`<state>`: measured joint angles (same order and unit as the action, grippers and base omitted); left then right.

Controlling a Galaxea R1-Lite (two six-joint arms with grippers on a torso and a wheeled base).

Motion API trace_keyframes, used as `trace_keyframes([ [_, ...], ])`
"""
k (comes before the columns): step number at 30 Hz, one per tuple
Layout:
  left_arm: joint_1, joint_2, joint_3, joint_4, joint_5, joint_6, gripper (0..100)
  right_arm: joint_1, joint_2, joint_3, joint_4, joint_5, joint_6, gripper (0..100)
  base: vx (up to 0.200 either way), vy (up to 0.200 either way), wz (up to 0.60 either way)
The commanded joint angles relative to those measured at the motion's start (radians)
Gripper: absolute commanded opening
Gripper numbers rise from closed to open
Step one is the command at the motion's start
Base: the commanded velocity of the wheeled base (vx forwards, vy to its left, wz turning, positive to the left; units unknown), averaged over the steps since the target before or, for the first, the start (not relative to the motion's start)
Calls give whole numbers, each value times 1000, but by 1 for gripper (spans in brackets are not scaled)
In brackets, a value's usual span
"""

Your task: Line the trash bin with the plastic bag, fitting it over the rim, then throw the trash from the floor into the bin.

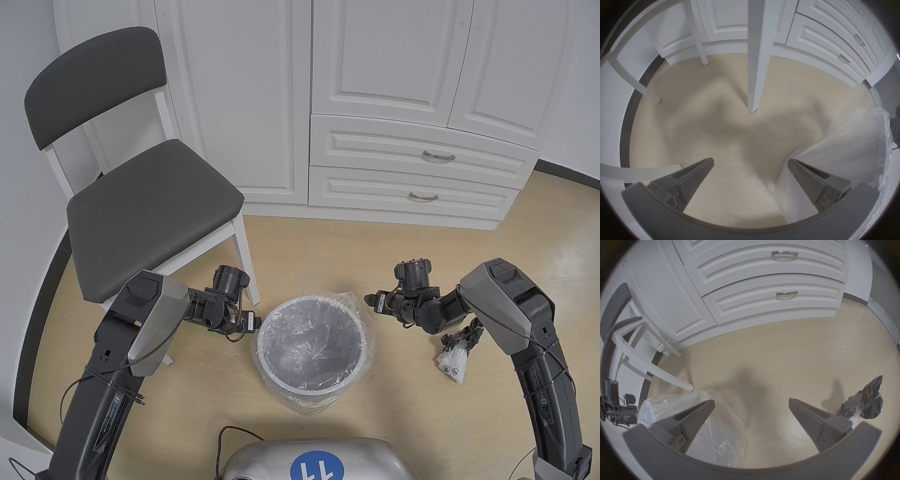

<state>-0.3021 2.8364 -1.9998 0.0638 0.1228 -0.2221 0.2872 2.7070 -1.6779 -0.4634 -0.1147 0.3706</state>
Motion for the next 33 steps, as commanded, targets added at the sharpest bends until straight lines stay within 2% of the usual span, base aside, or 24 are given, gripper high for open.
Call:
trace_keyframes([
  [1, 1, 0, 0, -6, 9, -16, 100, 4, 10, 3, -1, 0, -1, 100, 0, 0, 0],
  [5, 18, -75, 16, -1, 3, -48, 100, 6, 5, 9, -1, 0, -4, 100, 0, 0, 0],
  [10, 21, -193, 142, -9, -17, -37, 100, 10, 7, 23, 2, -2, -15, 100, 0, 0, 0],
  [18, 14, -305, 256, -12, -26, -3, 100, 15, 5, 44, 2, -7, -36, 100, 0, 0, 0],
  [23, -22, -376, 340, -13, -41, 7, 100, 15, 8, 44, 2, -7, -39, 100, 0, 0, 0],
  [28, -97, -423, 435, -19, -41, 9, 100, 18, 8, 46, 0, -7, -39, 100, 0, 0, 0],
  [33, -155, -403, 481, -105, -37, 10, 100, 23, 8, 55, -1, -7, -41, 100, 0, 0, 0],
])
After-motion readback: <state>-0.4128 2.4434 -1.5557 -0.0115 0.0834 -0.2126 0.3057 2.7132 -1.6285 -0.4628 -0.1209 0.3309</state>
